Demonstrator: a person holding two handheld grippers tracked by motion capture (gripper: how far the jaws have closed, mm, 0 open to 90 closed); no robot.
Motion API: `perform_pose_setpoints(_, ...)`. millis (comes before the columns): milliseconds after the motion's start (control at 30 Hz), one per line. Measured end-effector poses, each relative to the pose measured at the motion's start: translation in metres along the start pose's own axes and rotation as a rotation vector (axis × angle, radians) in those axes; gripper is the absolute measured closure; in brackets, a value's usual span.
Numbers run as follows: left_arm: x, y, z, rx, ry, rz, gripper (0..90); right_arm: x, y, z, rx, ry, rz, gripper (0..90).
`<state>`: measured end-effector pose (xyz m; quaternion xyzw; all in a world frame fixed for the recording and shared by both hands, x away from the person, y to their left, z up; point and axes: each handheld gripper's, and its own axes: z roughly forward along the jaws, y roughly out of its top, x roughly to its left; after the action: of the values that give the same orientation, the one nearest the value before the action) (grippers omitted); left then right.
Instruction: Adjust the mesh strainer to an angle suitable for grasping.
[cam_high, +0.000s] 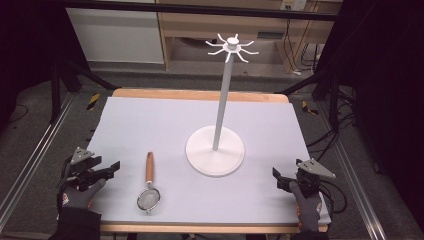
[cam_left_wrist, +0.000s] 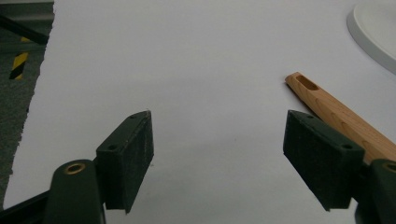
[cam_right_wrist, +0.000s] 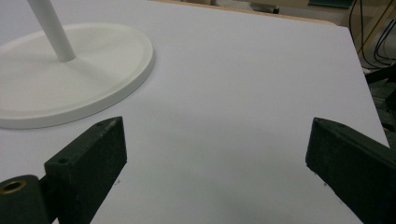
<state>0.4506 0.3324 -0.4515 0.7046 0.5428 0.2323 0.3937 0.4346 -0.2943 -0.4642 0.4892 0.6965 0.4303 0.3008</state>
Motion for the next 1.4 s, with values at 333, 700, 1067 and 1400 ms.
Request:
perform_pose_setpoints(333, -0.023, 0.008, -0.004, 0.007, -0.055, 0.04, 31.9, 0.003, -0.002, 0.004, 0.041, 0.012, -0.013, 5.6)
perform_pose_setpoints(700, -0.052, 0.018, 0.0, 0.037, -0.066, 0.079, 34.7, 0.004, -0.001, 0.004, 0.047, 0.031, 0.02, 5.7)
perform_pose_setpoints(1067, -0.078, 0.022, 0.014, 0.101, -0.103, 0.108, 36.9, 0.009, 0.001, 0.006, 0.065, 0.038, -0.006, 5.7)
perform_pose_setpoints(1400, -0.097, 0.014, 0.034, 0.193, -0.112, 0.145, 38.9, 0.009, 0.001, 0.008, 0.078, 0.039, -0.018, 5.7)
